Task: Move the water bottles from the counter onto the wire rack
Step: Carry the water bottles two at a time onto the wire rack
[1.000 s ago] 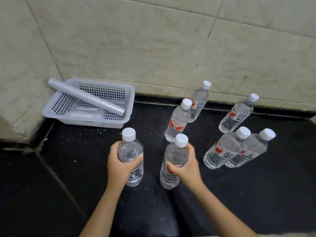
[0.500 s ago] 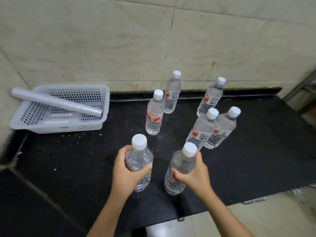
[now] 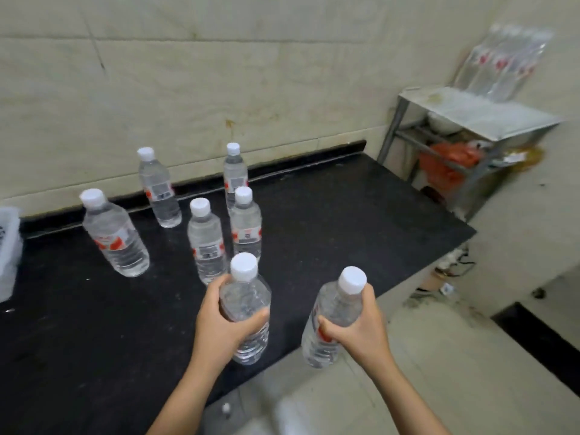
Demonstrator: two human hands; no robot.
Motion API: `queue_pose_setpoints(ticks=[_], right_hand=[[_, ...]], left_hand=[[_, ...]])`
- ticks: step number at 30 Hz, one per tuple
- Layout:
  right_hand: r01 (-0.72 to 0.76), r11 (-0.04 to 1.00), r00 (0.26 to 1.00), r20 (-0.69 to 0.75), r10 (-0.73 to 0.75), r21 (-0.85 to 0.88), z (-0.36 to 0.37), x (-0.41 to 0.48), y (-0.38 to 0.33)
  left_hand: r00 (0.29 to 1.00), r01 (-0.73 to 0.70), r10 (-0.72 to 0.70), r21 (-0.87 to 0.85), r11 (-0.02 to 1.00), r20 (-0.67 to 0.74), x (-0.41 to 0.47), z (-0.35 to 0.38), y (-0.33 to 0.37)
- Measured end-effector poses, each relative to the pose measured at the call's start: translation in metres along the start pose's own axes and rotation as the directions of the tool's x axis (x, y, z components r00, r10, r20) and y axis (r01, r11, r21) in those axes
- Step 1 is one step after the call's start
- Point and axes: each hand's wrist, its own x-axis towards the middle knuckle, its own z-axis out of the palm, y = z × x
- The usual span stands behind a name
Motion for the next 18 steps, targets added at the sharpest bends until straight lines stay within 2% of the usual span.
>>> queue_pose_setpoints(ticks=[5, 12, 18], right_hand=[[-0.035, 0.999, 0.994, -0.106, 0.031, -0.030, -0.097, 0.005, 0.044], [-0.120, 0.991, 0.955, -0.278, 0.099, -0.059, -0.203, 0.010, 0.093], [-0.148, 0.988, 0.938, -0.322, 0.125, -0.048, -0.260, 0.044, 0.120]], left_hand=[[0.987, -0.044, 0.047, -0.028, 0.999, 0.152, -0.008, 0.103, 0.021], [0.928, -0.019, 0.026, -0.023, 1.000, 0.371, -0.015, 0.217, 0.037], [0.919, -0.027, 0.026, -0.005, 1.000, 0.393, 0.007, 0.292, 0.036]])
